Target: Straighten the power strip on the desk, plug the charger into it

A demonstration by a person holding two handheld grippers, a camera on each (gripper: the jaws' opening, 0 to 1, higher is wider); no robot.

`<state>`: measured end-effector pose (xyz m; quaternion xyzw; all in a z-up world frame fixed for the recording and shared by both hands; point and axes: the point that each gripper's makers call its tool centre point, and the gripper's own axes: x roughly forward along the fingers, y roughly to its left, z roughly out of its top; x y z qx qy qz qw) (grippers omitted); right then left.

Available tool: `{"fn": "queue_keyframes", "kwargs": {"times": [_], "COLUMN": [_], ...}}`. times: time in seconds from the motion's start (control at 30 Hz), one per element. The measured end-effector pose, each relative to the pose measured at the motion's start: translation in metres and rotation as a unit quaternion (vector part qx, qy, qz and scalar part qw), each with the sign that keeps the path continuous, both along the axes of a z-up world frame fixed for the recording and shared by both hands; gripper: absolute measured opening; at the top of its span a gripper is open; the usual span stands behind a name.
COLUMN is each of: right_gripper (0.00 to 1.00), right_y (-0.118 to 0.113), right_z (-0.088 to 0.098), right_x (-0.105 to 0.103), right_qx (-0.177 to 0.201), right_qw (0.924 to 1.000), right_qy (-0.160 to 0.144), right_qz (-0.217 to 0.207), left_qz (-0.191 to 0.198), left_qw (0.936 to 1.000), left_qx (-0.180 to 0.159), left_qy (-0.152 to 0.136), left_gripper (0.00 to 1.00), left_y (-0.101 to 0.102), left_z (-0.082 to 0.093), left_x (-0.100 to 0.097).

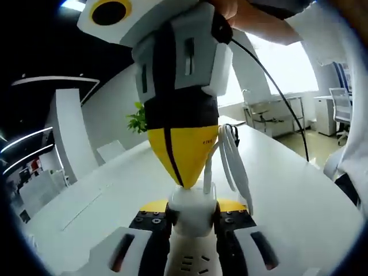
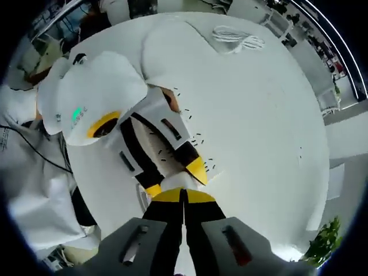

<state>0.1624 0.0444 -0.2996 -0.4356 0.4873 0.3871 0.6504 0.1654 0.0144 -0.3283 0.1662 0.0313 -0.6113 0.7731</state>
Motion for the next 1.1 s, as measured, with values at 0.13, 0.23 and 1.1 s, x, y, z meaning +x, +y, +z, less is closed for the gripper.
{"fn": "queue_keyframes", "kwargs": {"times": [0.13,0.23,1.1], "right_gripper": [0.0,0.0,0.0], "right_y": [0.0,0.0,-0.003], "right_z": [0.0,0.0,-0.001], "right_x": [-0.002,-0.004,-0.007], "right_qx": [-0.014,-0.018,0.001], "right_qw": [0.9998,0.9997,0.9996], "right_qy": [-0.002,-0.004,0.007], "right_qz": [0.012,0.016,0.029], "left_qz": [0.007,0.008,0.022], "left_qw": [1.0,0.9999,0.9994], "left_qx": [0.0,0.001,0.026], "left_qy": [0.006,0.009,0.006], "left_gripper": [0.31,0.31,0.32], "left_y": [-0.001,0.0,-0.005], "left_z": [-0.001,-0.003,-0.012], "left_x": [0.005,0.004,-0.004]}}
